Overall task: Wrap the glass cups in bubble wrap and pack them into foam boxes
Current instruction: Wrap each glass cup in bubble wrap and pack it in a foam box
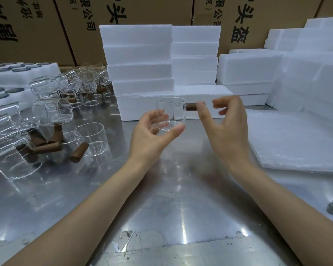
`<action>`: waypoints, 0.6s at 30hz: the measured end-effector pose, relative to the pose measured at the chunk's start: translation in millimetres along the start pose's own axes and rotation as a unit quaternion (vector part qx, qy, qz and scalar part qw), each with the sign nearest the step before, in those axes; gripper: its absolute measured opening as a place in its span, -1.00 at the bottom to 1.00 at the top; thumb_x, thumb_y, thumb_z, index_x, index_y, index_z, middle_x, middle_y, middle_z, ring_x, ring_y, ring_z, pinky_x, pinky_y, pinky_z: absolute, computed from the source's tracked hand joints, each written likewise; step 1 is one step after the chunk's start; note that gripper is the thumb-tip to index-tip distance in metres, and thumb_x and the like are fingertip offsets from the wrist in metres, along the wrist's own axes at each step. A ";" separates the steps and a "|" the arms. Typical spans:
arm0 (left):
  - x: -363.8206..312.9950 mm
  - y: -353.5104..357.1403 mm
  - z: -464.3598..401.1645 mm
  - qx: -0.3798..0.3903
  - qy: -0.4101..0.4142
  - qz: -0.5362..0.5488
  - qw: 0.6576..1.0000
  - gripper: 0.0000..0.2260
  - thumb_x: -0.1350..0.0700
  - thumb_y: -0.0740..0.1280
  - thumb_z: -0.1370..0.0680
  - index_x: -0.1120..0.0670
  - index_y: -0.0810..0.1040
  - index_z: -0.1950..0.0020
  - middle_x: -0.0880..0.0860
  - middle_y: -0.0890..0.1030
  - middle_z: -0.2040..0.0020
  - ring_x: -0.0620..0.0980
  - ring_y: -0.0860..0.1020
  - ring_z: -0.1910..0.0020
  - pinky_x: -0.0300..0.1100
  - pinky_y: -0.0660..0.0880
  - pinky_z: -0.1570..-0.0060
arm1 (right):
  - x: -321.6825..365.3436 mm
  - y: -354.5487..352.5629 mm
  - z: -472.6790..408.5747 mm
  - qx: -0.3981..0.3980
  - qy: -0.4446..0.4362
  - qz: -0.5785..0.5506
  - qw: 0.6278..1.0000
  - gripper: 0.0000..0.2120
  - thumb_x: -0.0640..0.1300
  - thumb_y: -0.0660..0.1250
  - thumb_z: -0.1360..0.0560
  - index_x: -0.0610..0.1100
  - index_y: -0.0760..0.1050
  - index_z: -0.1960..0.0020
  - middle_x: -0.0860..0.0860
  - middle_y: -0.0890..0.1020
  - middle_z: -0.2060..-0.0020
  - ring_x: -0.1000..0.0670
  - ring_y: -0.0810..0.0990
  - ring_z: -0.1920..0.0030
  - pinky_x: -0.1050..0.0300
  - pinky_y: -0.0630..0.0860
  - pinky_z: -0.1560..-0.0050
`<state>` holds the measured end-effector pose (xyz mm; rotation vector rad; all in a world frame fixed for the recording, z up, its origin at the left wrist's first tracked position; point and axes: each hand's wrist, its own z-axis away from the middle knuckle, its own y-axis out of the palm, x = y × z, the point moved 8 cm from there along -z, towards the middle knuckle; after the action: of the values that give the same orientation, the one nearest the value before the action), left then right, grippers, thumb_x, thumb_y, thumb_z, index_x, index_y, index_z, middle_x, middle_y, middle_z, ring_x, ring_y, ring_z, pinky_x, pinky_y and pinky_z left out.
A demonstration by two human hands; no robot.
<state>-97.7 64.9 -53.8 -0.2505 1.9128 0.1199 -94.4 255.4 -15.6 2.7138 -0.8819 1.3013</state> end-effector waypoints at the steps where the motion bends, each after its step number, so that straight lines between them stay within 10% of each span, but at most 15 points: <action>1: -1.5 -1.0 0.4 -0.011 0.008 -0.005 1.000 -0.45 0.01 0.57 -0.27 0.03 0.48 -0.20 -0.04 0.61 -0.12 -0.12 0.61 -0.08 -0.10 0.49 -0.25 | -0.1 3.9 2.8 0.015 0.012 -0.016 1.000 -0.60 0.25 0.35 -0.41 0.00 0.37 -0.04 0.13 0.49 0.04 0.16 0.44 0.07 0.43 0.34 0.08; 8: -13.5 3.5 8.4 -0.053 0.089 -0.073 0.992 -0.43 0.05 0.62 -0.27 -0.01 0.43 -0.18 -0.07 0.58 -0.12 -0.21 0.59 -0.07 -0.25 0.50 -0.15 | 6.4 30.8 22.4 0.090 0.064 -0.036 0.993 -0.32 0.40 0.40 -0.17 0.07 0.29 -0.12 0.21 0.41 -0.03 0.26 0.46 -0.02 0.38 0.40 0.12; 18: -34.1 16.1 21.4 -0.019 0.201 -0.191 0.961 -0.37 0.06 0.58 -0.31 0.10 0.37 -0.28 -0.06 0.48 -0.18 -0.18 0.47 -0.17 -0.44 0.35 -0.12 | 0.6 32.6 24.3 0.114 0.106 -0.089 0.984 -0.49 0.24 0.53 -0.21 0.06 0.38 0.01 0.18 0.55 0.09 0.22 0.55 0.06 0.32 0.44 0.12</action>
<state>-70.6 88.9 -30.0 -0.7085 2.2243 -0.1660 -92.6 221.9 -38.6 2.6652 -0.4873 1.7024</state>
